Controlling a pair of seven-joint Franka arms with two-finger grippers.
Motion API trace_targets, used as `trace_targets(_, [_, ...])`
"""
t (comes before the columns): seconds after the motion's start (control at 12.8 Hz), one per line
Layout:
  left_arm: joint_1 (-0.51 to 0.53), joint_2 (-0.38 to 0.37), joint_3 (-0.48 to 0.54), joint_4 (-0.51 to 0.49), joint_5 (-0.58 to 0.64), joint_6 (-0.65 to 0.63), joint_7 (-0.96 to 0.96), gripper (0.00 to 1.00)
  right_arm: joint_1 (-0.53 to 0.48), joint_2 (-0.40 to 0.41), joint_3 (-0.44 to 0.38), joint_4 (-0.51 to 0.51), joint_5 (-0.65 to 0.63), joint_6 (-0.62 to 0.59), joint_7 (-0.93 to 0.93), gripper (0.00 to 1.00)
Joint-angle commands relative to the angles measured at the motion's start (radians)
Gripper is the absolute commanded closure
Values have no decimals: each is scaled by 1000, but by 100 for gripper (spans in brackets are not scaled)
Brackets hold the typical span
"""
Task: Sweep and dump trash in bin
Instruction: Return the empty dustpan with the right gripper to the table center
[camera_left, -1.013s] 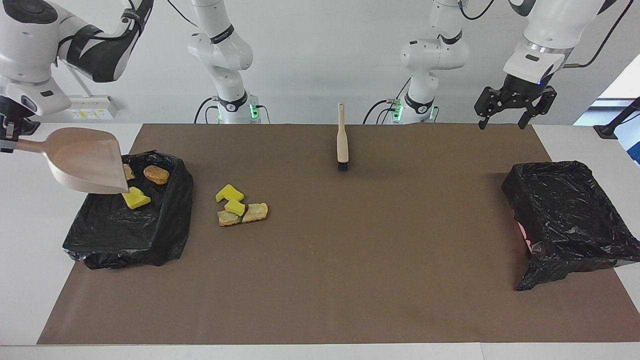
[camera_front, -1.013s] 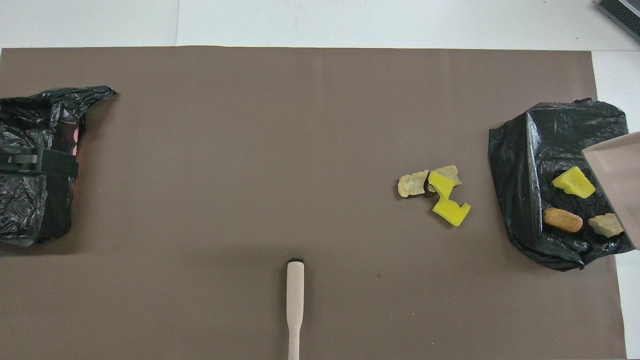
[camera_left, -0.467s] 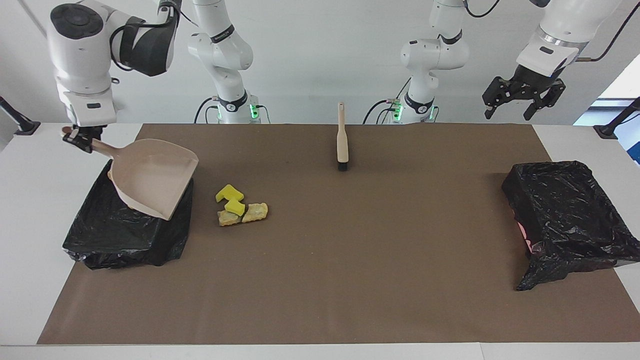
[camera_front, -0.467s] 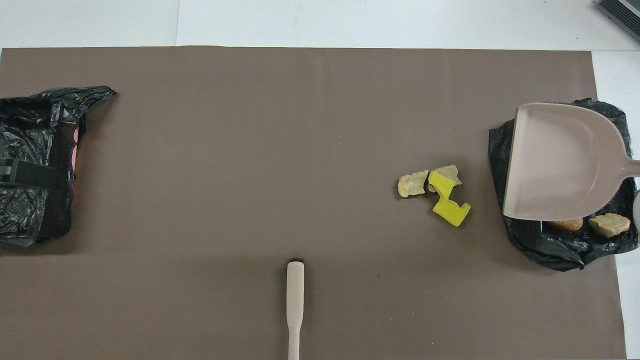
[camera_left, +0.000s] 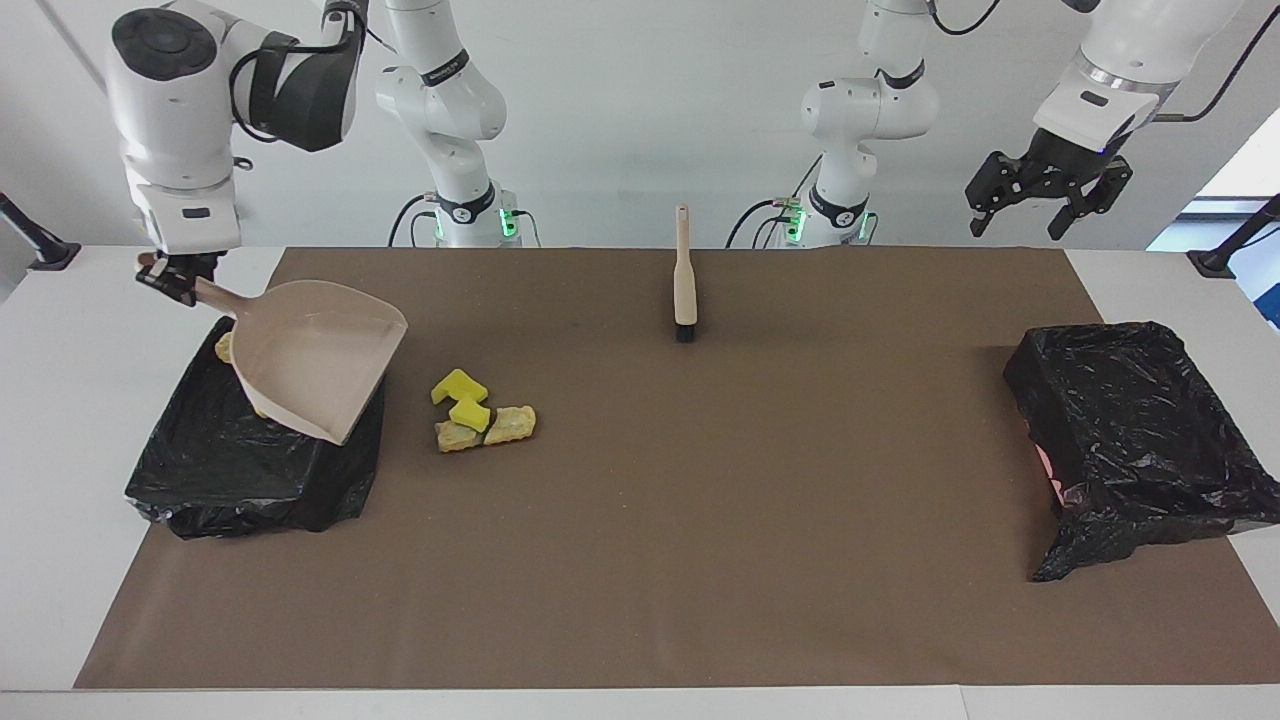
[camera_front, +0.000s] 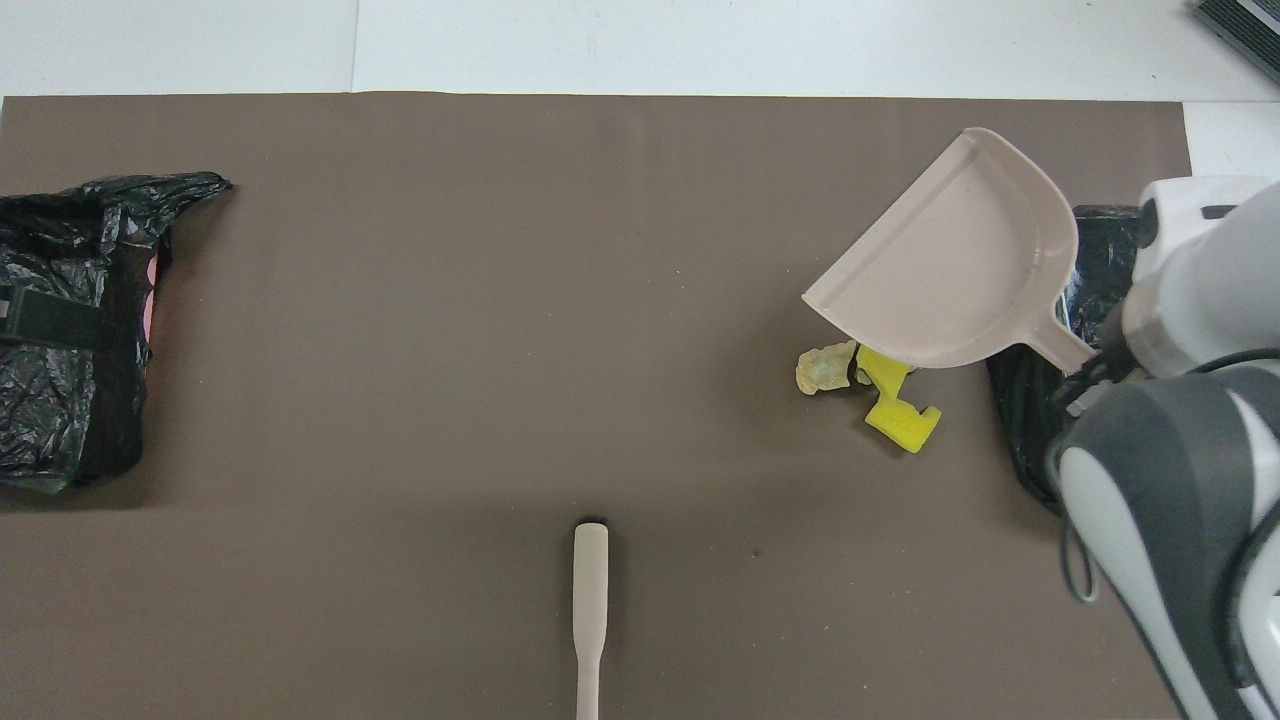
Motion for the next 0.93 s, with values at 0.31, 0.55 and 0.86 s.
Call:
trace_targets(0.31, [-1, -5, 8, 23, -14, -25, 8, 0, 294, 288, 15, 126, 95, 118, 852, 100])
trace_targets(0.55, [-3, -5, 7, 23, -16, -19, 2, 0, 377, 435, 15, 249, 103, 203, 1011, 100])
trace_targets(0.86, [-12, -5, 7, 23, -16, -24, 2, 0, 511, 596, 9, 355, 85, 290, 1147, 100])
